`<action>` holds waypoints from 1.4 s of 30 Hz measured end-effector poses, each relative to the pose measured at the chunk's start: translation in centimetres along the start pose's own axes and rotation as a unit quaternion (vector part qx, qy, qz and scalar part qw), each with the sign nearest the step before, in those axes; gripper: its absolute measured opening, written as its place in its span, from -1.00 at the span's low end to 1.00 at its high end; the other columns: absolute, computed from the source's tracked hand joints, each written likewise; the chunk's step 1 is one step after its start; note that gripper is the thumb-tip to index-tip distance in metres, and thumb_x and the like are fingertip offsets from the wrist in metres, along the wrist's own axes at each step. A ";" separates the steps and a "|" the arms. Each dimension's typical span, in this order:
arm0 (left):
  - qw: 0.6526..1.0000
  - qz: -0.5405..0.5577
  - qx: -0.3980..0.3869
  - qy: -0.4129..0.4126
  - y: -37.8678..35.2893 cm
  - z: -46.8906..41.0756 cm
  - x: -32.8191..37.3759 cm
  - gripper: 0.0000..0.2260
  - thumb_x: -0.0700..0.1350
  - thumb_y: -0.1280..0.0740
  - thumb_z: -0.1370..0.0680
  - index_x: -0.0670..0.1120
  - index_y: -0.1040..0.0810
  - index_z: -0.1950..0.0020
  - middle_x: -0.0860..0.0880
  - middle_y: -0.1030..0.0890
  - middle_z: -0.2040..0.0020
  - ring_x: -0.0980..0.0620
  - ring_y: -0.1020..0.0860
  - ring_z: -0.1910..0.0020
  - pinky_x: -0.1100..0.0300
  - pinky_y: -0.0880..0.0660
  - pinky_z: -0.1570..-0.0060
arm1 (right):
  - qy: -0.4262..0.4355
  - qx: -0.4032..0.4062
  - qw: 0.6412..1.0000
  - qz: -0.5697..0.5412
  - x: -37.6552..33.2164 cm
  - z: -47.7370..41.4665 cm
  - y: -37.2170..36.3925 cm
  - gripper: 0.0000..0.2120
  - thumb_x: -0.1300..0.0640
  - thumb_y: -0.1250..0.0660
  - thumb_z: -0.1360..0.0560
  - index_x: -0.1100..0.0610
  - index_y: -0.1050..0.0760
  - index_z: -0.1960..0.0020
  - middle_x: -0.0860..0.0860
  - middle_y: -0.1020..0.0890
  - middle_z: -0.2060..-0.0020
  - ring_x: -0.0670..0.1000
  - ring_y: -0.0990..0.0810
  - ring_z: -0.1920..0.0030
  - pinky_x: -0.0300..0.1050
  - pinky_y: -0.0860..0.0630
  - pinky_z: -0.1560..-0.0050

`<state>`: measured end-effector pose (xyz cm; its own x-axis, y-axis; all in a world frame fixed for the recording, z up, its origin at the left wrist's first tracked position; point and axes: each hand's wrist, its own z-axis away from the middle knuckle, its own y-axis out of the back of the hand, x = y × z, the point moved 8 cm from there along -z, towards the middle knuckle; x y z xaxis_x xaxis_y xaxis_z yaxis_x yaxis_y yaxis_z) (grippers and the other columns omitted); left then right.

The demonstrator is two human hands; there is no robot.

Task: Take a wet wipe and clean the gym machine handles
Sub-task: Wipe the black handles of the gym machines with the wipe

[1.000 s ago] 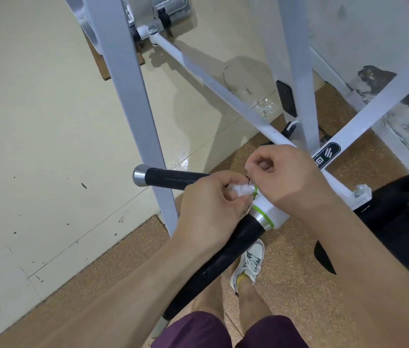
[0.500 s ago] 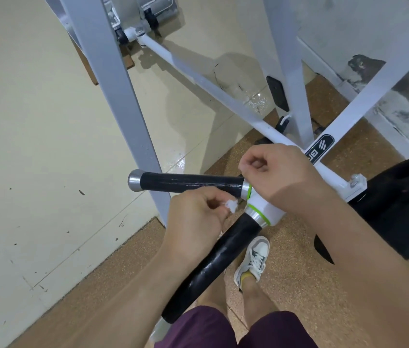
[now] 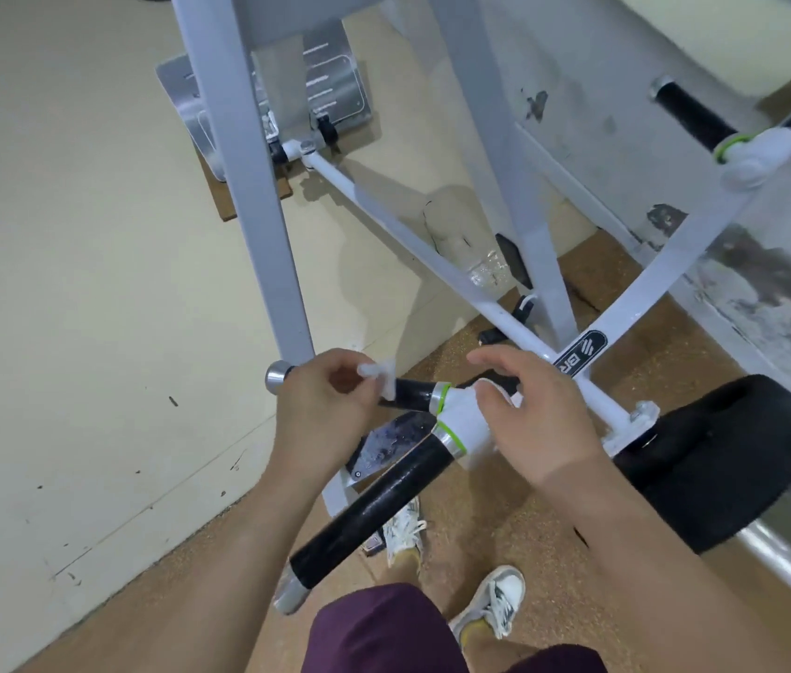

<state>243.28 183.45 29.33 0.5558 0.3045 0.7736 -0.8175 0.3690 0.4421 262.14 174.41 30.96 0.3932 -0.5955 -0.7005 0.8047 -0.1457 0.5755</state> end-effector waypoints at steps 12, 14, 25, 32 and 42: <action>0.947 0.293 -0.133 -0.013 -11.1 15.5 13.1 -0.85 -0.15 -0.30 -0.58 -0.19 -0.63 0.05 -0.16 -0.68 0.14 -0.03 -0.63 0.16 0.16 -0.53 0.18 | 0.001 -0.064 0.947 -0.316 1.5 10.0 16.7 -0.84 0.31 -0.43 -0.43 0.13 -0.66 0.02 0.04 -0.67 0.25 -0.12 -0.59 0.30 -0.32 -0.52 0.29; 0.922 0.359 -0.147 -0.005 -13.9 18.1 15.4 -0.86 -0.18 -0.25 -0.60 -0.20 -0.59 0.01 -0.16 -0.68 0.13 -0.01 -0.64 0.17 0.16 -0.55 0.20 | 0.005 -0.069 0.946 -0.318 3.5 11.8 20.3 -0.85 0.29 -0.40 -0.47 0.11 -0.67 0.02 0.05 -0.69 0.22 -0.11 -0.62 0.26 -0.33 -0.53 0.27; 0.936 0.093 -0.320 -0.116 -26.6 25.9 26.2 -0.72 -0.33 -0.30 -0.52 -0.01 -0.65 -0.07 -0.01 -0.66 0.06 0.04 -0.58 0.14 0.26 -0.53 0.15 | -0.008 0.001 0.933 -0.360 12.8 15.5 33.9 -0.80 0.20 -0.18 -0.60 0.14 -0.58 0.06 -0.03 -0.62 0.36 -0.14 -0.57 0.36 -0.27 -0.50 0.23; 0.951 0.052 -0.258 -0.162 -31.5 22.6 30.2 -0.84 -0.02 -0.37 -0.54 -0.07 -0.68 0.13 -0.04 -0.64 0.23 0.06 -0.55 0.24 0.18 -0.51 0.12 | 0.016 0.049 0.925 -0.376 15.0 11.5 36.0 -0.70 0.04 -0.16 -0.62 0.25 -0.51 0.04 0.06 -0.45 0.47 -0.03 -0.40 0.39 -0.26 -0.41 0.26; 0.949 0.189 -0.246 -0.054 -39.3 3.2 33.8 -0.78 -0.08 -0.24 -0.61 -0.18 -0.53 0.15 0.06 -0.46 0.48 0.16 -0.40 0.54 0.35 -0.36 0.52 | 0.006 0.019 0.954 -0.300 16.7 -5.1 37.1 -0.84 0.06 -0.36 -0.49 -0.14 -0.69 0.16 -0.14 -0.59 0.35 -0.17 -0.48 0.32 -0.39 -0.36 0.26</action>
<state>293.72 176.39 39.59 0.1972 0.4150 0.8882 -0.7710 0.6252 -0.1210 300.86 163.07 38.49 -0.1273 -0.3874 -0.9131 0.8698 -0.4861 0.0850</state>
